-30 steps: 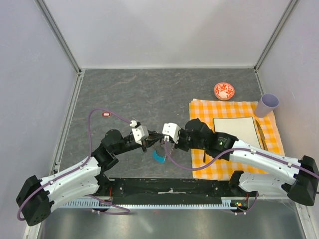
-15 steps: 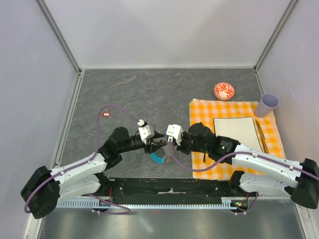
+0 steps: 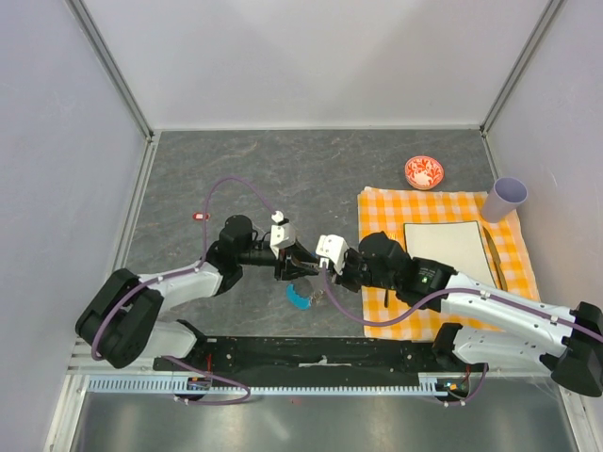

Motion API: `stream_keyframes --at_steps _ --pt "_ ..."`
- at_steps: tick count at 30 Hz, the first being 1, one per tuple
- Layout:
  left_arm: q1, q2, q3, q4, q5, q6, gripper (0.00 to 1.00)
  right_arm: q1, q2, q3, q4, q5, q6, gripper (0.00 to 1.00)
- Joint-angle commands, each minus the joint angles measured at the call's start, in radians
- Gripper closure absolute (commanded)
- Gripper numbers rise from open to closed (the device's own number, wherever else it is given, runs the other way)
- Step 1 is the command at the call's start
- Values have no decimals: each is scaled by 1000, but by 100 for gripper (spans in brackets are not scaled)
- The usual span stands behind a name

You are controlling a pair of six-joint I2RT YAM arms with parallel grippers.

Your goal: Put the keys on the keyring

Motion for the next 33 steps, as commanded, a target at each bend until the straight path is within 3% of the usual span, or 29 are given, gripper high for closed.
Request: stream_keyframes --at_steps 1,13,27,30,33 --pt "2 23 55 80 162 -4 57 -4 -28 0 41 -6 -10 100" --pt "-15 110 133 -29 183 35 58 -2 -30 7 41 -9 -10 100" --pt "-29 150 184 -146 190 97 67 -4 -34 9 40 -3 -16 100" --pt "-29 159 191 -155 202 97 73 -2 -36 9 37 -2 -16 100" --pt "-30 151 194 -167 202 101 91 -2 -37 9 37 0 -16 100"
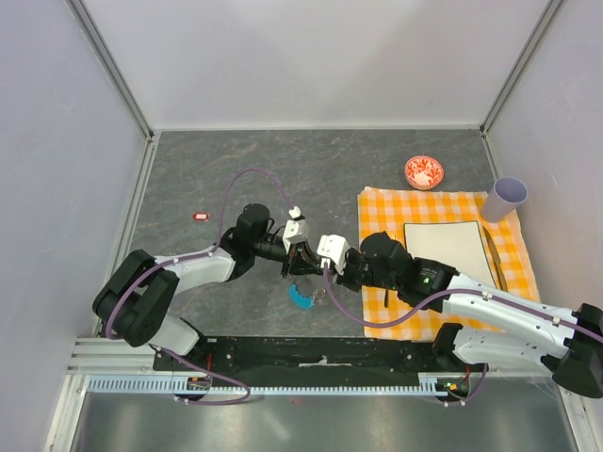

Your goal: Put the keys on the keyring

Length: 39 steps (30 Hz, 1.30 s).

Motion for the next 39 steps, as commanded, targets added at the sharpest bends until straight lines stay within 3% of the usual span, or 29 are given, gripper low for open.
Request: stream_keyframes --at_steps 1,6,13,20,25,27,28,31,39 --pt "-5 -5 38 -13 32 43 95 -4 -24 11 36 1 -4 100" --pt "10 -89 -7 28 -64 -20 98 -2 -33 9 19 6 7 100" --pt "27 -295 -134 237 -265 -121 98 -2 -65 -6 3 27 28 100" --pt "27 -396 -217 404 -294 -205 98 -2 -53 -23 45 -11 59 100" --pt "26 -415 -225 393 -299 -219 98 -2 -93 12 45 63 103 100" --pt "26 -421 -223 371 -322 -227 98 -2 -127 38 39 124 134 92" --pt "26 -431 -217 349 -345 -228 98 -2 -142 49 37 162 148 79" --pt "23 -447 -188 266 -391 -228 98 -2 -141 81 51 217 238 61" --pt "-2 -435 -125 122 -500 -215 98 -2 -45 37 175 342 413 59"
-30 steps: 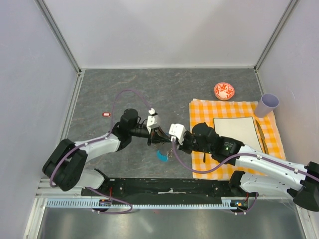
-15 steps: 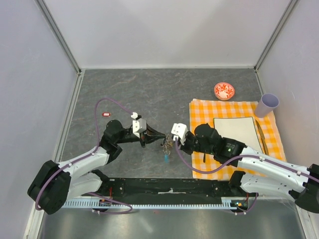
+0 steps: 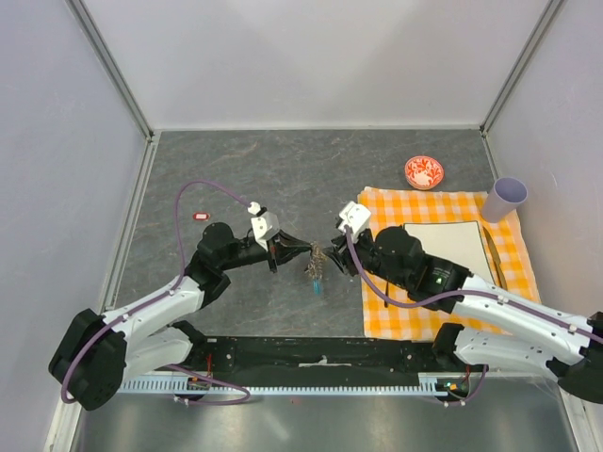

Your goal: Put the keys on the keyring

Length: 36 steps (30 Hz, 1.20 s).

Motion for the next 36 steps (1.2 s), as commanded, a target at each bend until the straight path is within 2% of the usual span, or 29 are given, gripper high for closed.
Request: stream_keyframes --at_steps 1,5,8,14,15,16,17,19,24,36 --pt "-14 -16 57 -17 -74 -14 98 -1 34 -33 108 134 123 59" --pt "-18 -25 45 -18 -80 -14 98 -21 34 -67 156 126 88 60" --pt "-23 -34 19 31 -80 -17 98 -84 16 -94 193 -20 62 59" --pt "-23 -33 -49 189 -61 -30 98 -326 -14 -166 305 -482 106 58" --pt "-23 -31 -57 239 -50 -34 98 -355 -12 -180 363 -532 123 59" --pt "-23 -24 -72 264 -47 -35 98 -386 -11 -194 403 -657 146 59" --pt "-21 -21 -78 290 -45 -34 98 -441 -6 -222 496 -712 172 59" --pt "-21 -19 -89 324 -42 -18 98 -471 22 -233 553 -813 225 59" --pt "-21 -15 -89 370 -15 -11 98 -478 91 -216 602 -930 243 61" --pt "-21 27 -52 420 61 -24 98 -466 160 -225 690 -973 271 62"
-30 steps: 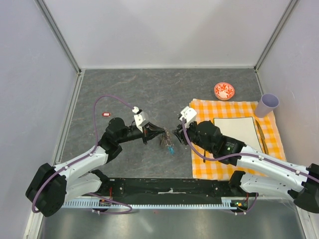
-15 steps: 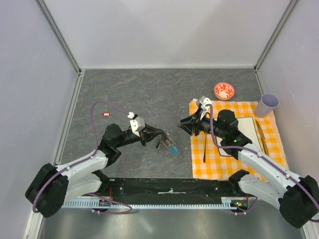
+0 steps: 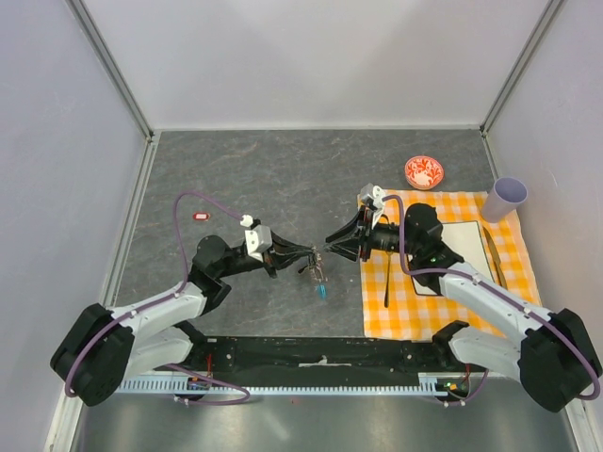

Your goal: Put the keys on the keyring

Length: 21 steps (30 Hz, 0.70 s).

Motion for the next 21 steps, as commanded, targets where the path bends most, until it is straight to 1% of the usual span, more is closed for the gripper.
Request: stream_keyframes --at_steps 1,2,13,16,20,21 --pt "-4 7 44 139 43 -18 98 9 18 2 80 -50 12 64" --pt "-4 7 44 146 42 -19 98 12 18 1 83 -51 12 66" --pt "-4 -13 46 146 42 -19 98 26 20 -11 65 -60 5 74" --pt "-4 -14 47 151 42 -22 98 30 24 -13 70 -62 7 78" --pt "-4 -14 49 163 45 -30 98 32 34 -21 105 -68 24 90" --pt "-4 -16 49 166 45 -33 98 33 35 -24 116 -74 33 90"
